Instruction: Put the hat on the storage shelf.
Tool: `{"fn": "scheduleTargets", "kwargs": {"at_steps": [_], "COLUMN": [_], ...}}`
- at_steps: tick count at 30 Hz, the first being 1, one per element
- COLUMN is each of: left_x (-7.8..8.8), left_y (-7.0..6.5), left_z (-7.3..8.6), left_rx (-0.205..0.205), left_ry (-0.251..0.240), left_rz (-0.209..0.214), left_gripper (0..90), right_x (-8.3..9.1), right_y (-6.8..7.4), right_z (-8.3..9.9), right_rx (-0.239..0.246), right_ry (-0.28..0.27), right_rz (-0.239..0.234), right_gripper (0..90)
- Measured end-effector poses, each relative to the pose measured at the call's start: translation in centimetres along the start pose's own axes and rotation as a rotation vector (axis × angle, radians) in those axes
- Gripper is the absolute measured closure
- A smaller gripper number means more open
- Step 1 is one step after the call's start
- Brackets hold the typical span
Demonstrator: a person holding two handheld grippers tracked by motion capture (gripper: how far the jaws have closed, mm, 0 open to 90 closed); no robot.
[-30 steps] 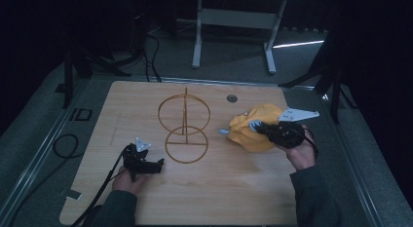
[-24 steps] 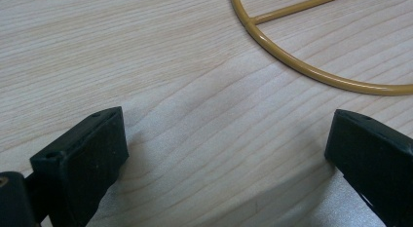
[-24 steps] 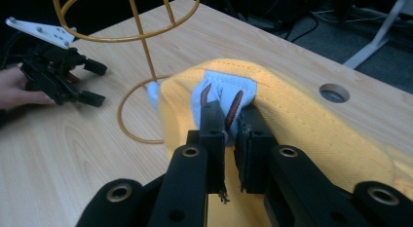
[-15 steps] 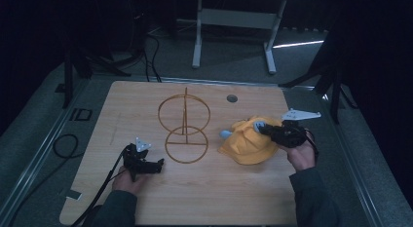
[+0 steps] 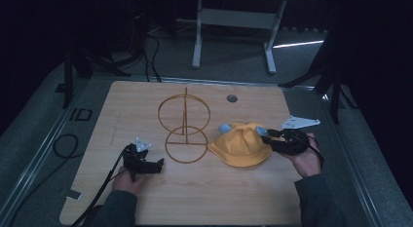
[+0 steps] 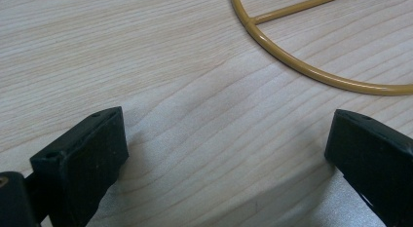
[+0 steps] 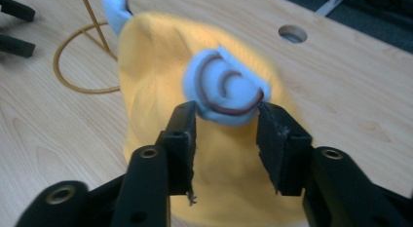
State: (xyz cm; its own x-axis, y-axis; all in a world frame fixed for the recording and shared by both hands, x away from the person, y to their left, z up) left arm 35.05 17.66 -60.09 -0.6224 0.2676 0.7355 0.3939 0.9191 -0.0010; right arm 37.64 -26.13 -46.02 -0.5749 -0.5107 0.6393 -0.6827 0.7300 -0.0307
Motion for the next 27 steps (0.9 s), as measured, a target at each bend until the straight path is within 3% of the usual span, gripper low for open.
{"fn": "scheduleTargets", "kwargs": {"at_steps": [4,18,27], "left_x": [0.0,0.0,0.0], "left_y": [0.0,0.0,0.0], "left_z": [0.0,0.0,0.0], "left_rx": [-0.003,-0.002,-0.002], "left_ry": [0.002,0.0,0.0], "left_rz": [0.001,0.0,0.0], "left_gripper": [1.9,1.9,1.9], "right_x": [0.4,-1.8,-3.8], "right_y": [0.1,1.1,0.6], "right_z": [-0.7,-3.4,-4.8], "right_rx": [0.018,0.178,0.213], "right_ry": [-0.005,0.104,0.178], "right_rz": [-0.014,-0.009,-0.013], "right_gripper": [52.4,46.2,45.9]}}
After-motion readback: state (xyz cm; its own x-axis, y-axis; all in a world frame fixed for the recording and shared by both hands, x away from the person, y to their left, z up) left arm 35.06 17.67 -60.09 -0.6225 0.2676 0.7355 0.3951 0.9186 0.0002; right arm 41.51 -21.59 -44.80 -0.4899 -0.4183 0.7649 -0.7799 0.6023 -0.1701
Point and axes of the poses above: each handheld gripper's, and its own axes: x roughly backward along the jaws, z roughly out of its underside, y roughly to its left, the point moved 5 cm from there along -x, roughly forward along the jaws, and after that the axes turned 1 degree about y, right-handed, at the moved point
